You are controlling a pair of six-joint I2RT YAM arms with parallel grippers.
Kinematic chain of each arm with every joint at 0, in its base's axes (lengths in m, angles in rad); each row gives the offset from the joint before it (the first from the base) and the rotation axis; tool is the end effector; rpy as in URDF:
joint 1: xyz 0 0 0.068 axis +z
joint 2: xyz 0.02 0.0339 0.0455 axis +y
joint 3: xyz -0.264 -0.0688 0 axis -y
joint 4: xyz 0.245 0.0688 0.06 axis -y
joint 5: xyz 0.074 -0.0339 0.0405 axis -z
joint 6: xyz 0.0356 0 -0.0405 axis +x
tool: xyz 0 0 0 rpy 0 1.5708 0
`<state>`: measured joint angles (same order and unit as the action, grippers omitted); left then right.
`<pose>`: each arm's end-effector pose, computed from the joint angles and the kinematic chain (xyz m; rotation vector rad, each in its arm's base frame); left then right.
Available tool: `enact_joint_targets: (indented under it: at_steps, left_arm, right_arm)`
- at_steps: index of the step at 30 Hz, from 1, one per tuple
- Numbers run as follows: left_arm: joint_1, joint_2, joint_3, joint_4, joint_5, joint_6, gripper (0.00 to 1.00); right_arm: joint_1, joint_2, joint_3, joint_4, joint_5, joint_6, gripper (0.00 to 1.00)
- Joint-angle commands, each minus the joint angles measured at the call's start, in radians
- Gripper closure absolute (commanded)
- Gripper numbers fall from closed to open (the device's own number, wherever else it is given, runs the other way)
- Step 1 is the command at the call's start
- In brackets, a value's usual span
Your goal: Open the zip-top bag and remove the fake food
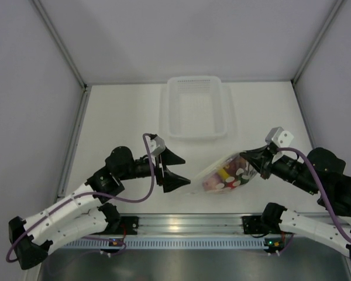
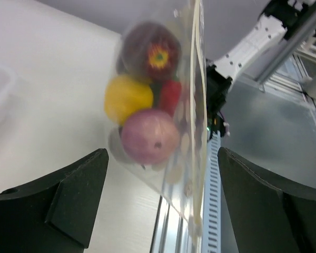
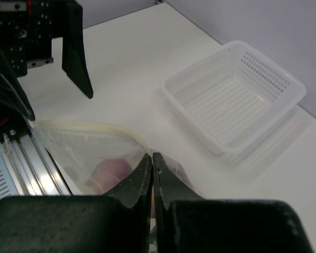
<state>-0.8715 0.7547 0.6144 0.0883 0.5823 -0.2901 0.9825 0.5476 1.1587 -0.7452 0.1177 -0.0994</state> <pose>0.1023 -0.1521 0.3141 0.9661 1.5144 -1.3328 0.0419 0.0553 0.4260 -0.8160 1.5317 0.5551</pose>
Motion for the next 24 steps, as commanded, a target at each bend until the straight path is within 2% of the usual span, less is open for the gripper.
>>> enact_joint_targets:
  at_steps: [1,5,9,12,18,24]
  left_arm:
    - [-0.003,0.02,0.116,0.056,-0.154,-0.021,0.09]
    - [-0.003,0.116,0.205,0.056,-0.095,-0.008,0.09]
    - [-0.001,0.176,0.254,0.056,-0.056,0.0,0.16]
    - [-0.01,0.21,0.265,0.056,-0.035,-0.003,0.19]
    - [-0.04,0.239,0.26,0.056,-0.036,0.003,0.33]
    - [-0.069,0.258,0.251,0.056,-0.007,-0.006,0.34]
  right_arm:
    - [-0.015,-0.014,-0.027,0.089,-0.093,-0.02,1.0]
    - [-0.015,-0.011,-0.039,0.083,-0.112,-0.029,1.0]
    - [-0.015,-0.017,-0.044,0.092,-0.112,-0.025,1.0]
    - [-0.015,-0.017,-0.048,0.095,-0.113,-0.02,1.0]
    - [-0.015,-0.014,-0.047,0.098,-0.113,-0.017,1.0]
    - [-0.015,-0.012,-0.045,0.106,-0.099,-0.014,1.0]
